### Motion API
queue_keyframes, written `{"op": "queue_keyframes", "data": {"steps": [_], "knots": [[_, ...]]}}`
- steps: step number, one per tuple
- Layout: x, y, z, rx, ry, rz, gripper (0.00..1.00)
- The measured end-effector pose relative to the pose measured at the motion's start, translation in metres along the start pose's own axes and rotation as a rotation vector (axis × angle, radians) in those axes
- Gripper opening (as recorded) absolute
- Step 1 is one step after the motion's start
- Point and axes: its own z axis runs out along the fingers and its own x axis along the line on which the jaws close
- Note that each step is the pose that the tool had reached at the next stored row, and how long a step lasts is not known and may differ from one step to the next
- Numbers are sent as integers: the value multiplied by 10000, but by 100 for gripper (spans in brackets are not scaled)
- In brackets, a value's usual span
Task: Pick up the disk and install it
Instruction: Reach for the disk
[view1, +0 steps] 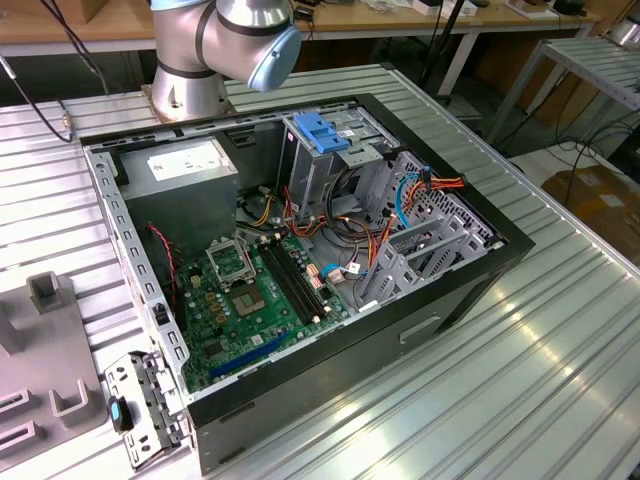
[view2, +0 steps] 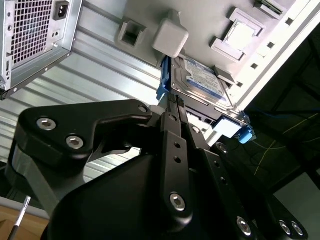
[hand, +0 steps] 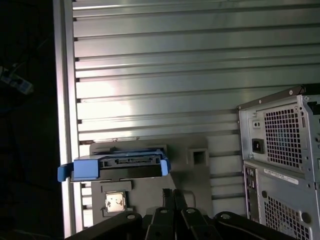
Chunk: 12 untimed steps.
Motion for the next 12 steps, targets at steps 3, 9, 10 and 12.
{"op": "queue_keyframes", "data": {"steps": [3,9,10,12], "knots": [[55,-3,-1,-1,11,2,15],[172,-11,-5,-3,57,3,15],[200,-13,-5,-7,79,4,15],[229,-15,-6,-11,110,5,15]]}}
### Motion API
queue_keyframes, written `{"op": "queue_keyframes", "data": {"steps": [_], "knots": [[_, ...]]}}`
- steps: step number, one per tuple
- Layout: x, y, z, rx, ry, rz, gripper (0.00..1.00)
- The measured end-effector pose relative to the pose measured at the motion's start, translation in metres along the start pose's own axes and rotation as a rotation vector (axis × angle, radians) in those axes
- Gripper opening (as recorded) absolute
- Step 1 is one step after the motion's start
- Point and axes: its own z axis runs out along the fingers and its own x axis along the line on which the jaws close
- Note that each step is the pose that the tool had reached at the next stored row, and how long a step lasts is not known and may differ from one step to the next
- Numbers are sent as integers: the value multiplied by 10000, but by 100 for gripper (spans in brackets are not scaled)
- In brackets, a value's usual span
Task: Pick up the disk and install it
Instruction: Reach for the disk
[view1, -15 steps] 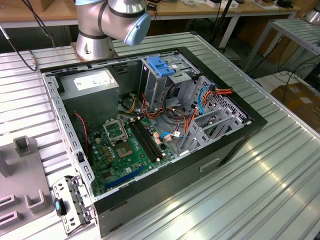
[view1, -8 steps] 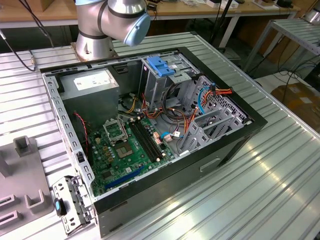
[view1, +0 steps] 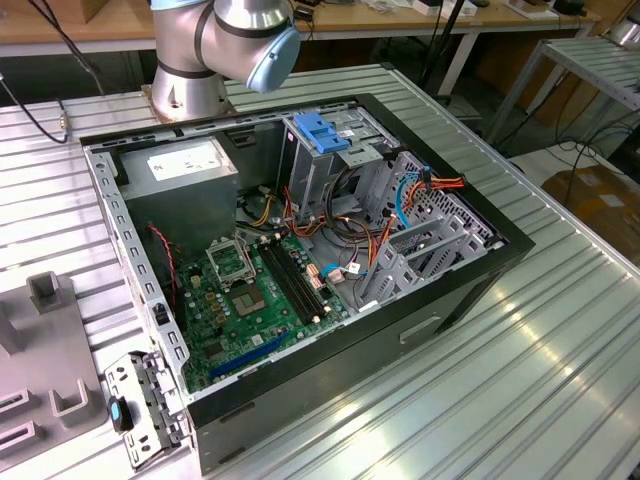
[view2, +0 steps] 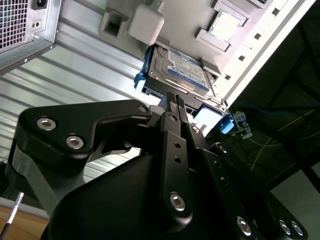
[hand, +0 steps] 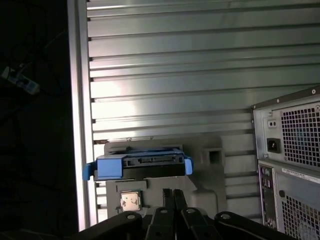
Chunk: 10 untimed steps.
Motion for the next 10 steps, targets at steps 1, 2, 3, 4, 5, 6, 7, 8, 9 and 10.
{"op": "queue_keyframes", "data": {"steps": [1,2,3,4,5,6,7,8,9,10], "knots": [[20,-1,0,-6,25,1,15],[44,-3,0,-17,64,3,15],[63,-4,-1,-32,104,5,15],[75,-5,-1,-41,131,6,15],[90,-6,-1,-54,158,8,15],[114,-8,-1,-72,191,9,15],[140,-10,-2,-83,208,10,15],[158,-11,-3,-85,213,11,15],[162,-12,-3,-86,213,10,15],[163,-12,-2,-86,213,10,15]]}}
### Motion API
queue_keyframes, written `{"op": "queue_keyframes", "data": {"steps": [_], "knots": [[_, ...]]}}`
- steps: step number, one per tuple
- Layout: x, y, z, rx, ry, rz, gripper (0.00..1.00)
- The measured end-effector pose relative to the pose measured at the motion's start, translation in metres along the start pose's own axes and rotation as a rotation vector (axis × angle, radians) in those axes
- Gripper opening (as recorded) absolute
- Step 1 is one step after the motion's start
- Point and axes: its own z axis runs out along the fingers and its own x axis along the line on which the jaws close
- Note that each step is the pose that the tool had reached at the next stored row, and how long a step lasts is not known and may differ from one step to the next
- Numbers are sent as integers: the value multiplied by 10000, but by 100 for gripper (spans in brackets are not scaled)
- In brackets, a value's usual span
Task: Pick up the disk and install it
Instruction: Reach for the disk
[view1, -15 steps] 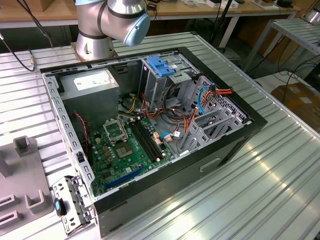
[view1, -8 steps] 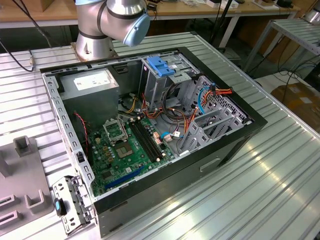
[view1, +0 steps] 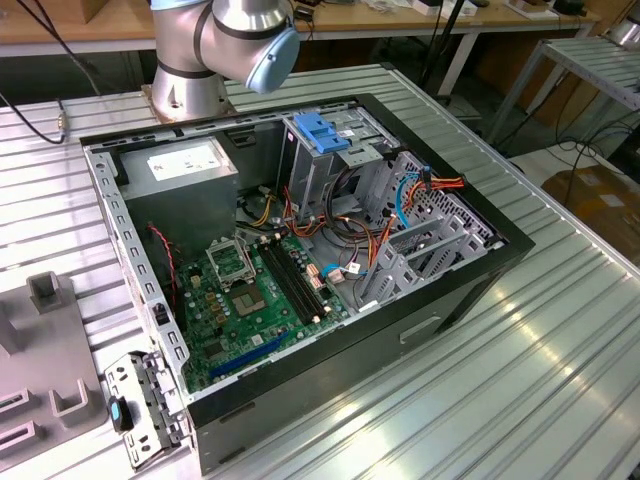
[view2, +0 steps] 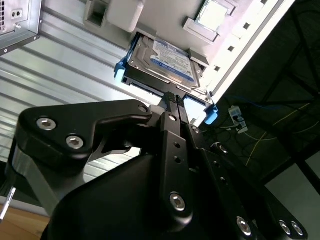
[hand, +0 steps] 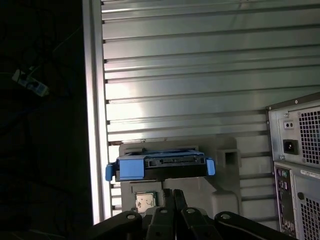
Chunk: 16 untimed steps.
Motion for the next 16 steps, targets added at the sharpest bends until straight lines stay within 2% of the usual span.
{"op": "queue_keyframes", "data": {"steps": [9,16], "knots": [[4,0,0,0,0,0,15],[72,-5,1,0,0,1,15]]}}
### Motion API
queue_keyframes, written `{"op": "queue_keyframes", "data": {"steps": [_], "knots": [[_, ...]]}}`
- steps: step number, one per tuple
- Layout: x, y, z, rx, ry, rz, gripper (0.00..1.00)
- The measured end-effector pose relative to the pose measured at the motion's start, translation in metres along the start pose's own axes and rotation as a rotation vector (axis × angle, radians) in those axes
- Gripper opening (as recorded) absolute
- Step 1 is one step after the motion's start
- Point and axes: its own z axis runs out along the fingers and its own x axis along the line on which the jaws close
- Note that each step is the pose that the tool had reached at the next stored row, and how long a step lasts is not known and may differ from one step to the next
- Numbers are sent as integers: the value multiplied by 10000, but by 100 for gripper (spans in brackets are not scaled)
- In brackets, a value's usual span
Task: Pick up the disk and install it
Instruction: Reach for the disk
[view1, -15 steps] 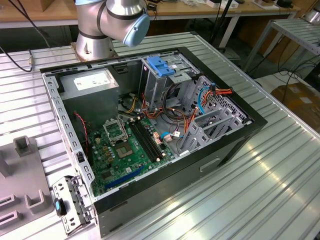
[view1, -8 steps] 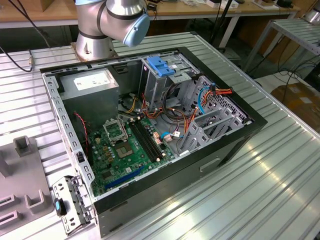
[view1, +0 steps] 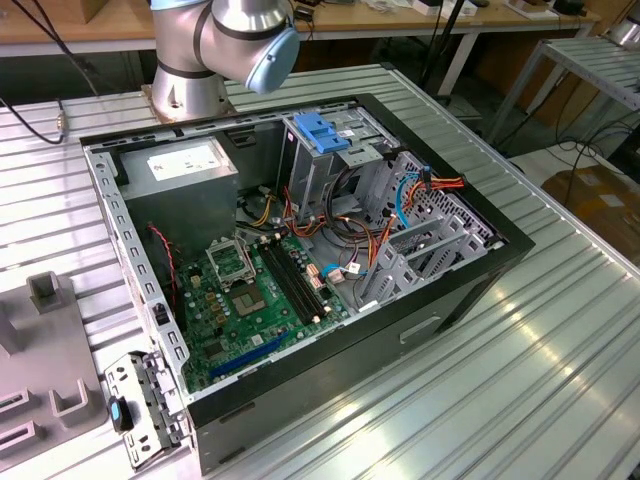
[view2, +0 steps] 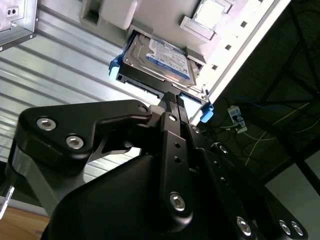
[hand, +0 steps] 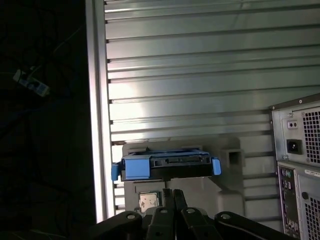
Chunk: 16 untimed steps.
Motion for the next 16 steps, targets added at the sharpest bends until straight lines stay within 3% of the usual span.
{"op": "queue_keyframes", "data": {"steps": [5,8,16], "knots": [[99,-8,0,1,2,0,15],[211,-14,1,1,2,0,15],[218,3,5,1,7,0,15]]}}
